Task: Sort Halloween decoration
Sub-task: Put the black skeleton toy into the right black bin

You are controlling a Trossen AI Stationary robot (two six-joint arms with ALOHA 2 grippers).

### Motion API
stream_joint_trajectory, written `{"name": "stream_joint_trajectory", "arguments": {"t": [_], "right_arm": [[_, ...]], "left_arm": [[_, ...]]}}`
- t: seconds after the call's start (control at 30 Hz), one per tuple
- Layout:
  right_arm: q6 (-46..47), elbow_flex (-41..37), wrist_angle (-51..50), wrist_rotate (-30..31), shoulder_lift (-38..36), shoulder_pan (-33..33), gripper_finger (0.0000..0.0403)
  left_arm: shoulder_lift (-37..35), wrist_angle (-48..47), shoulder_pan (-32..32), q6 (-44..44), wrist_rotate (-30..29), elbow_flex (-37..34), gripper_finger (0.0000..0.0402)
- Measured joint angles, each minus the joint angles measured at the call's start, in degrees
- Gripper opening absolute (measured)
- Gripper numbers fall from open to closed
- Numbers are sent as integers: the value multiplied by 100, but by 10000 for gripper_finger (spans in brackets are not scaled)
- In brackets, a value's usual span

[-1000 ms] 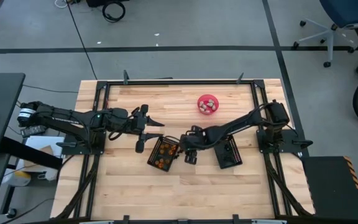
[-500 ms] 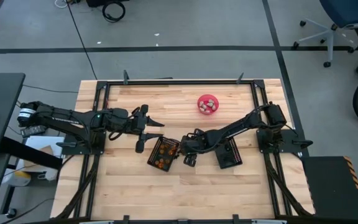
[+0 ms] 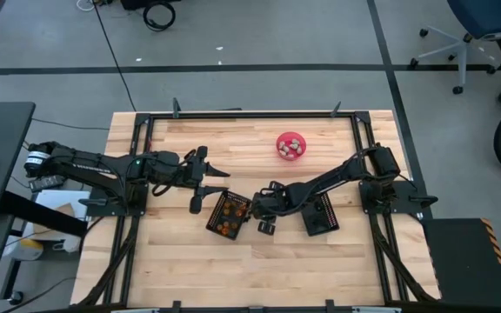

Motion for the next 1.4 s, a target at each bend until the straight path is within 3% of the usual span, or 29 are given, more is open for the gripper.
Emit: {"name": "stream_joint_trajectory", "arguments": {"t": [0.27,0.4,0.93,1.4], "right_arm": [[-59,-7,-5,-214,11,-43,59],[-63,-9,-23,-213,5,-45,36],[-230,-33,-184,-213,-226,-85,38],[-3,-31,-1503,-189,-1124,-100,38]], "left_arm": [[0,-11,0,-4,0,0,155],[0,-11,0,-6,0,0,155],[0,-31,0,-9,1,0,155],[0,-46,0,-9,0,0,155]]}}
